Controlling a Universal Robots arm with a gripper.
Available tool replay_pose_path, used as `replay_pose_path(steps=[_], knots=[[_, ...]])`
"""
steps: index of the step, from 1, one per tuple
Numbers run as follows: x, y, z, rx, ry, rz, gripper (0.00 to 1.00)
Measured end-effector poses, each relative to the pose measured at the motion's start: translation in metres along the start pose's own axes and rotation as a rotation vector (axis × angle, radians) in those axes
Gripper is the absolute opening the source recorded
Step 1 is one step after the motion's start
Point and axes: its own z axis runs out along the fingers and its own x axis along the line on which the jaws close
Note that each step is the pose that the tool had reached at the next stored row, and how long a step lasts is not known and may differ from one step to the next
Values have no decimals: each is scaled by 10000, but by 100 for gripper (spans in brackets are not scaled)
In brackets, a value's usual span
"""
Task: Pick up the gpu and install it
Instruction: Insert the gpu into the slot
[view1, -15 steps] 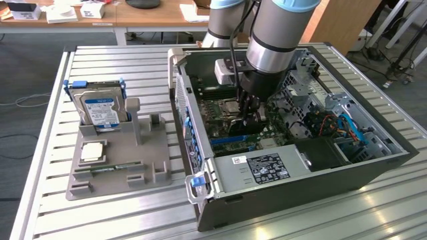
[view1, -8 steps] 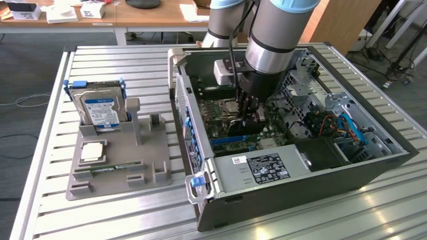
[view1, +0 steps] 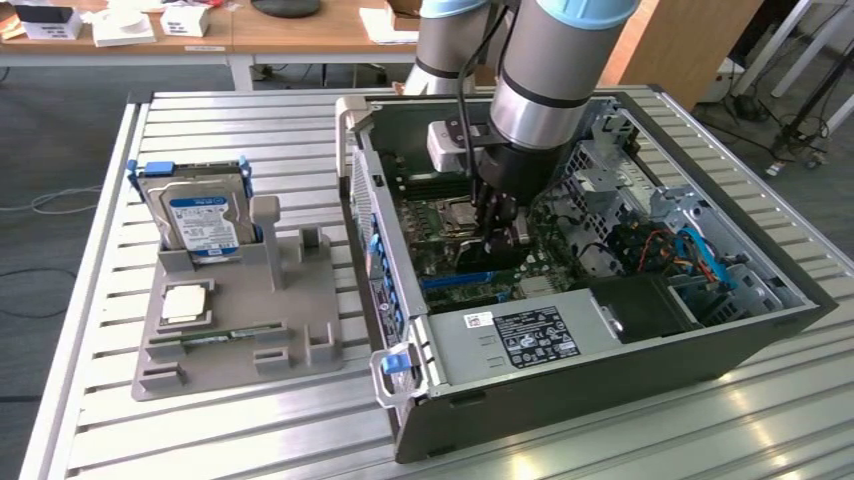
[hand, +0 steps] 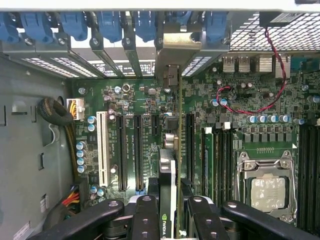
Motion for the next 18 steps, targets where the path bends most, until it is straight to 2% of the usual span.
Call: replay_pose_path(steps=[10,18], knots=[[1,3,11,-3,5,0,27],[2,11,21,19,4,-36,27]])
